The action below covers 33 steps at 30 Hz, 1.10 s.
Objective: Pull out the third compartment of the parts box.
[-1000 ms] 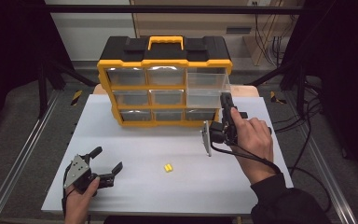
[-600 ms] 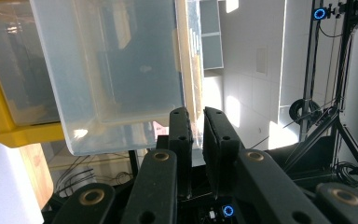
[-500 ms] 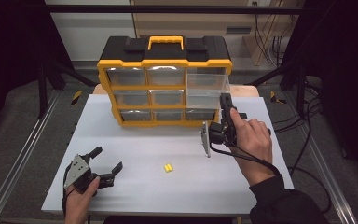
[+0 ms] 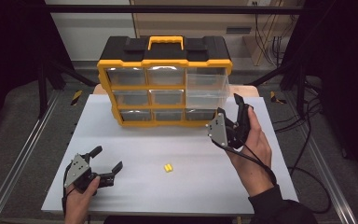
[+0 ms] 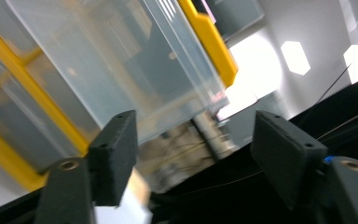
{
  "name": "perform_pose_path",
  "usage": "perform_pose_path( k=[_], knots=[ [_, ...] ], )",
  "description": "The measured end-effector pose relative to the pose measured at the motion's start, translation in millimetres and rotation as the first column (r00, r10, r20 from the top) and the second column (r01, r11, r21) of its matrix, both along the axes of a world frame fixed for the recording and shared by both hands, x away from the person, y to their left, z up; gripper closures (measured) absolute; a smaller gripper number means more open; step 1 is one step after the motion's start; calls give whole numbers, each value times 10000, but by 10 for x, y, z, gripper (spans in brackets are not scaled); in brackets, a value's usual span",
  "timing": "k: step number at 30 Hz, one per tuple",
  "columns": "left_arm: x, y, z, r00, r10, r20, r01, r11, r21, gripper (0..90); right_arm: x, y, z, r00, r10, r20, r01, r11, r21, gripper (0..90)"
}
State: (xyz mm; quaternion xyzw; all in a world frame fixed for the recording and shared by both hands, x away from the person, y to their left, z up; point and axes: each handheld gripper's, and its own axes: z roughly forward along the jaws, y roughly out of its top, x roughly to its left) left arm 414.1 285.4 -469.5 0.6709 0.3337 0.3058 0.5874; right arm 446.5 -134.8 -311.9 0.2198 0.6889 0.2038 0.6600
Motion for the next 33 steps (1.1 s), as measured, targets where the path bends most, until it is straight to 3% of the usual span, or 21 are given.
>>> perform_pose_path(
  k=[2,4,5,6,7,8,9,12,16,18,22,24,28,30,33],
  knots=[
    [-4,3,1,10000,17,12,-17,10000,28,11,16,-58,-21,9996,74,-255,-50,9958,916,232],
    [-7,6,3,9999,107,53,-108,9999,69,11,23,-114,-39,9986,193,-483,-122,9896,1430,215],
    [-12,7,8,9998,149,110,-150,9999,49,11,22,-156,-46,9969,344,-711,-209,9830,1824,208],
    [-16,9,12,9997,184,157,-185,9998,61,13,16,-215,-54,9931,590,-1012,-321,9680,2490,189],
    [-22,12,19,9996,224,197,-226,9997,93,13,16,-215,-54,9931,590,-1012,-321,9680,2490,189],
    [-24,14,24,9994,262,236,-264,9996,82,13,10,-279,-75,9881,880,-1262,-427,9450,3243,147],
    [-24,15,27,9993,282,257,-284,9996,48,13,10,-279,-75,9881,880,-1262,-427,9450,3243,147],
    [-13,12,25,9994,253,237,-255,9996,97,13,27,-359,-140,9788,1143,-1698,-352,9113,4102,128],
    [-12,1,37,9994,216,274,-220,9997,129,12,75,-416,-238,9569,1689,-2363,-201,8501,5262,113],
    [-11,3,38,9994,230,273,-234,9996,135,12,105,-423,-282,9498,1806,-2557,-113,8361,5485,109],
    [-16,11,34,9993,290,235,-293,9995,129,12,162,-391,-383,9304,2191,-2938,39,7958,6056,103],
    [-14,9,32,9993,296,218,-300,9994,146,12,187,-364,-439,9218,2292,-3127,127,7882,6152,101],
    [-16,-5,23,9995,275,184,-279,9993,240,12,223,-314,-549,8898,2714,-3668,405,7539,6558,94],
    [-17,-6,18,9995,263,161,-267,9993,264,12,228,-294,-591,8800,2835,-3810,475,7457,6646,94],
    [-16,-7,15,9995,263,151,-266,9994,237,12,226,-261,-632,8715,2923,-3938,479,7483,6616,94]
  ],
)
